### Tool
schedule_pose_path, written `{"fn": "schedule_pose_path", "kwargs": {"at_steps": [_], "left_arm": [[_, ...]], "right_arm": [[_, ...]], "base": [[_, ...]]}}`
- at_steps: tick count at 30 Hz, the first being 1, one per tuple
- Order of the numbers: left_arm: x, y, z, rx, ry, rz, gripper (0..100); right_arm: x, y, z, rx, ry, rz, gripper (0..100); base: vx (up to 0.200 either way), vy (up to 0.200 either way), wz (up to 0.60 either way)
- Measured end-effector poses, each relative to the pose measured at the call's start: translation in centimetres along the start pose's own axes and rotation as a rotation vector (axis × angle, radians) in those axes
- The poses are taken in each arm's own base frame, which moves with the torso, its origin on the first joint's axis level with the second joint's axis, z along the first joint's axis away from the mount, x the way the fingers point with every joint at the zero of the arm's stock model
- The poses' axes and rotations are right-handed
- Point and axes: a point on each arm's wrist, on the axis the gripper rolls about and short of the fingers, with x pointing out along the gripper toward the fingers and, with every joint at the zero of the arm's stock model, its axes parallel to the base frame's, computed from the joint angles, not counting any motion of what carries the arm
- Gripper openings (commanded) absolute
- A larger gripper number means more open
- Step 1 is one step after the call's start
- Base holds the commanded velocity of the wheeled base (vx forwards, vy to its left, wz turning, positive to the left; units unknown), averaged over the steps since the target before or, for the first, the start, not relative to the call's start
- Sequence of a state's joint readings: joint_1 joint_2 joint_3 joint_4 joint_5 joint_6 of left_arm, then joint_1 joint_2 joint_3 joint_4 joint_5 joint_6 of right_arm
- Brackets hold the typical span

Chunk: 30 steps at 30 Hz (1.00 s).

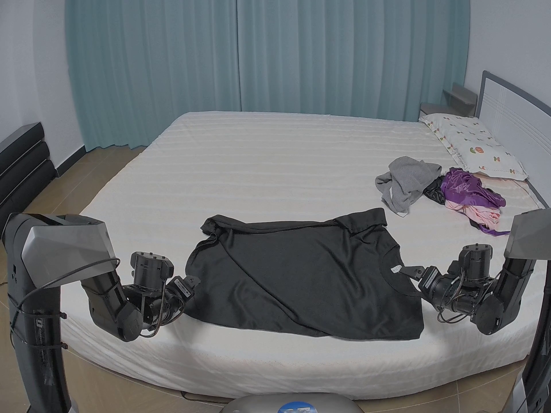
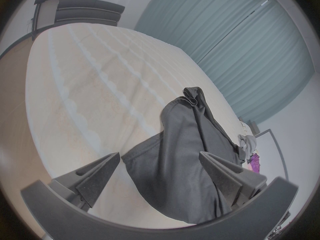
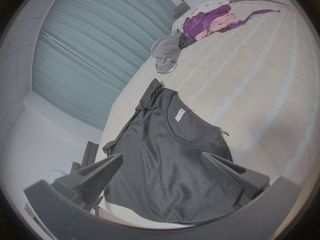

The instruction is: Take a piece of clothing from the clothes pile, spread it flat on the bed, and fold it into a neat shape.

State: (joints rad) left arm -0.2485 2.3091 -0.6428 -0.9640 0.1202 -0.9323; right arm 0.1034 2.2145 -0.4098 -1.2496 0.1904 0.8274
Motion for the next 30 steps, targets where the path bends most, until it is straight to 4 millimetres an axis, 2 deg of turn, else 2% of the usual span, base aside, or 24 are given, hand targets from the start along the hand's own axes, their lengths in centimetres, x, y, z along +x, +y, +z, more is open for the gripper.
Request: {"fn": "schedule_pose_path", "kwargs": {"at_steps": [7,8,21,30], "left_arm": [[1.0,0.1,-0.8,0.064,-0.039,0.052,100],[1.0,0.1,-0.9,0.067,-0.036,0.054,0],[1.2,0.8,-1.8,0.085,-0.024,0.088,0],[-0.9,1.8,-2.2,0.096,-0.009,0.134,0]], "right_arm": [[0.1,-0.1,-0.1,0.0,-0.001,0.001,100],[0.1,-0.2,-0.1,0.0,0.0,0.0,100],[0.2,-0.3,-0.2,0.002,0.002,-0.007,100],[0.2,-0.4,-0.3,-0.007,-0.003,-0.019,100]], "base": [[0.0,0.0,0.0],[0.0,0.0,0.0],[0.0,0.0,0.0],[0.0,0.0,0.0]]}}
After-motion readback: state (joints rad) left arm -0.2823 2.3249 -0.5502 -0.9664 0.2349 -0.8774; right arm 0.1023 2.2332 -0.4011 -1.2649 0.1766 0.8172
